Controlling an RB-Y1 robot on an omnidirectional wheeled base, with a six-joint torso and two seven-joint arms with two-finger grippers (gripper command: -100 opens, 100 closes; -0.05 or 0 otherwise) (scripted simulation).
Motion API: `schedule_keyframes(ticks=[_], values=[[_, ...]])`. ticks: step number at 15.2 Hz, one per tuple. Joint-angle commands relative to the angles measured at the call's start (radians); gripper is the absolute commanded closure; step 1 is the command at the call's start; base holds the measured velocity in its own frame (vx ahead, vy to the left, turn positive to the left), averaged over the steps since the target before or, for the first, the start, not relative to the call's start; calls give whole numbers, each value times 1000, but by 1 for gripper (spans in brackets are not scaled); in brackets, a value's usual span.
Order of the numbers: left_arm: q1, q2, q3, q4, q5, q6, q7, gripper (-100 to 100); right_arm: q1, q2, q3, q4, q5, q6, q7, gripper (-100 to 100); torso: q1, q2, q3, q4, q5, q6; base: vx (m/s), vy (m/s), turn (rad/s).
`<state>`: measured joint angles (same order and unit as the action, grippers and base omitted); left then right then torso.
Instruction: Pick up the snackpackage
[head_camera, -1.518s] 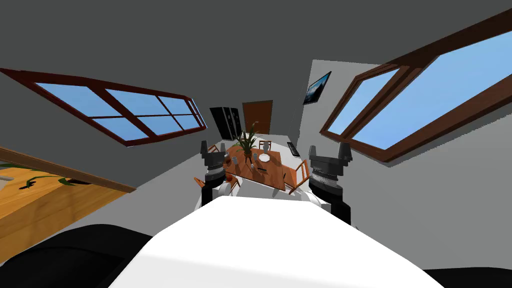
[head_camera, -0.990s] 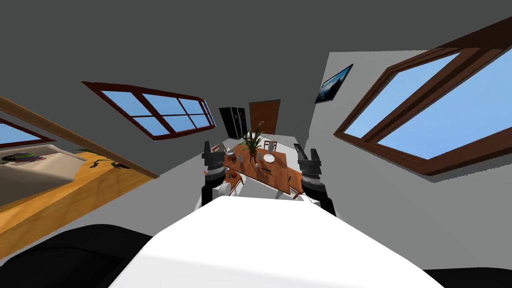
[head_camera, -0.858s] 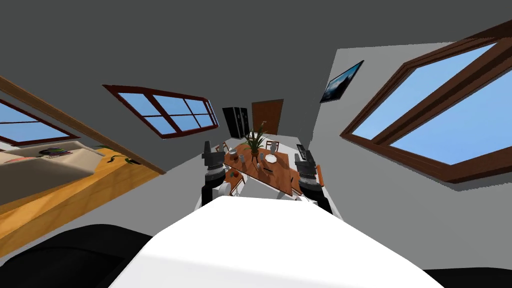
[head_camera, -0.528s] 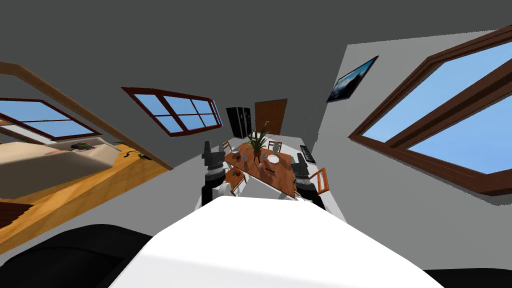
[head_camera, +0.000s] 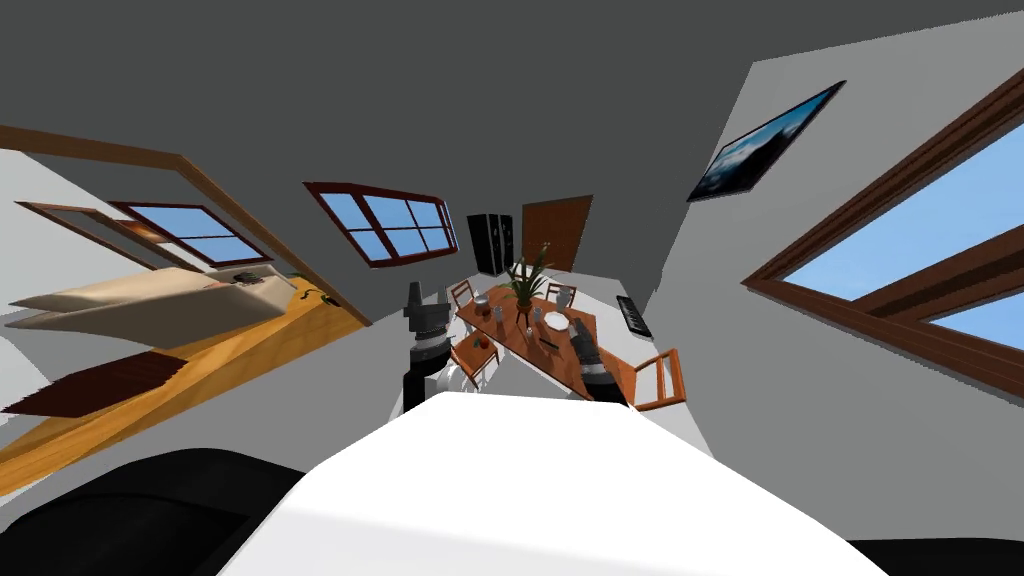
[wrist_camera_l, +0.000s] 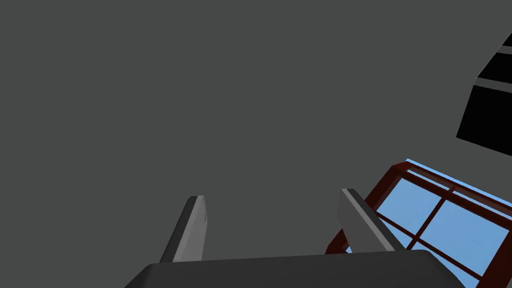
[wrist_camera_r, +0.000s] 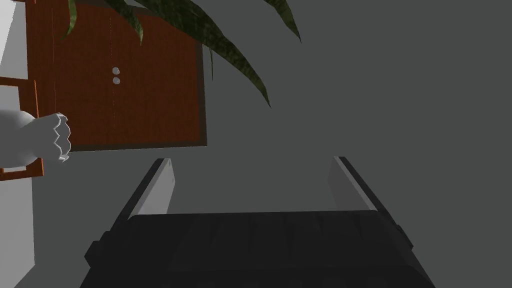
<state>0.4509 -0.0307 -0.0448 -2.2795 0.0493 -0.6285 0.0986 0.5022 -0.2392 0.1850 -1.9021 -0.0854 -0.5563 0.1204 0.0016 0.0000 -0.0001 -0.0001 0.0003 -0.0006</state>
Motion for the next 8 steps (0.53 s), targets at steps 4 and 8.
schedule_keyframes(ticks=[4, 8], values=[[0, 0, 0, 0, 0, 0, 0, 0, -3, -48, 52, 106, 8, 13, 28, -100, 0, 0, 0, 0, 0, 0, 7, 25, 237], [0, 0, 0, 0, 0, 0, 0, 0, -9, -75, 85, 167, 13, 21, 44, -100, 0, 0, 0, 0, 0, 1, 11, 18, 131]])
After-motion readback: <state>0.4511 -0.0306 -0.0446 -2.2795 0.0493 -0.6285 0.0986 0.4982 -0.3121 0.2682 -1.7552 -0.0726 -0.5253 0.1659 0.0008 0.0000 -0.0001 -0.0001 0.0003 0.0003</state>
